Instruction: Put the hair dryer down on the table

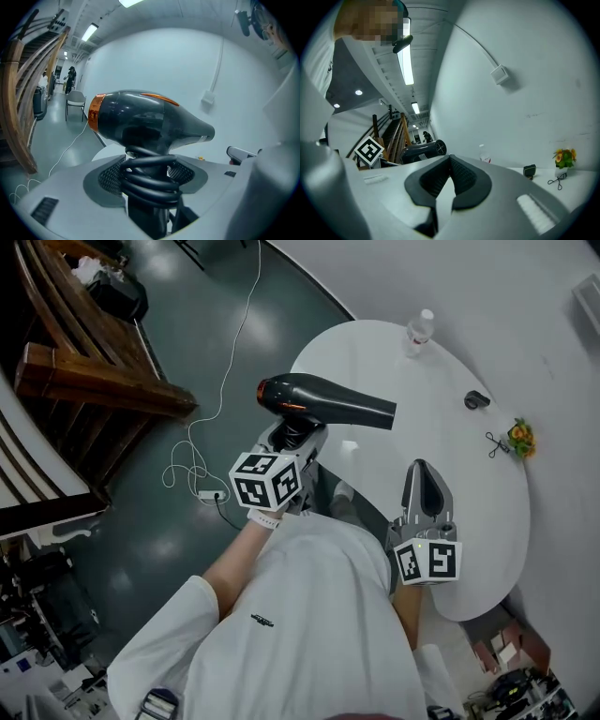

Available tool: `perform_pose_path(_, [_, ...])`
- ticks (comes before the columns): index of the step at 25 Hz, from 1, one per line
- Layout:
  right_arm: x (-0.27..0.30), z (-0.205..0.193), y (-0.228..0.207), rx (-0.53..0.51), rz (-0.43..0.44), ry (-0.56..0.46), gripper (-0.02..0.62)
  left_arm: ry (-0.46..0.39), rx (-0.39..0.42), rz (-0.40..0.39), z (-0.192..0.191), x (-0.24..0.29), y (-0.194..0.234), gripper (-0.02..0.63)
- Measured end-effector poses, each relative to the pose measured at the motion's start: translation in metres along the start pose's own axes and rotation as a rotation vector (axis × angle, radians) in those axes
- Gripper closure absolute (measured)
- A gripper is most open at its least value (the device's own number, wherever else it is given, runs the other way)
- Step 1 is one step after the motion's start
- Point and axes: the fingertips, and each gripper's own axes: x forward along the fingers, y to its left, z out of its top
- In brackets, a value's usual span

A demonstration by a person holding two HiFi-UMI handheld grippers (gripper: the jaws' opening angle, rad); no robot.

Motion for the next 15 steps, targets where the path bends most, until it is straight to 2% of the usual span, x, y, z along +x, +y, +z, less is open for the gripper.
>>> perform_pose_path(10, [0.014,-0.005,-0.003,-0.014,-0.046,0.012,0.584,0.067,0.012,-0.029,-0.018,0.047,0.013,0.324])
perform_pose_path(15, [0.022,-0.008,-0.008,-0.008,-0.093,0.017,0.584,0.102,0.027,0.003,-0.036,0.084,0.033,0.324])
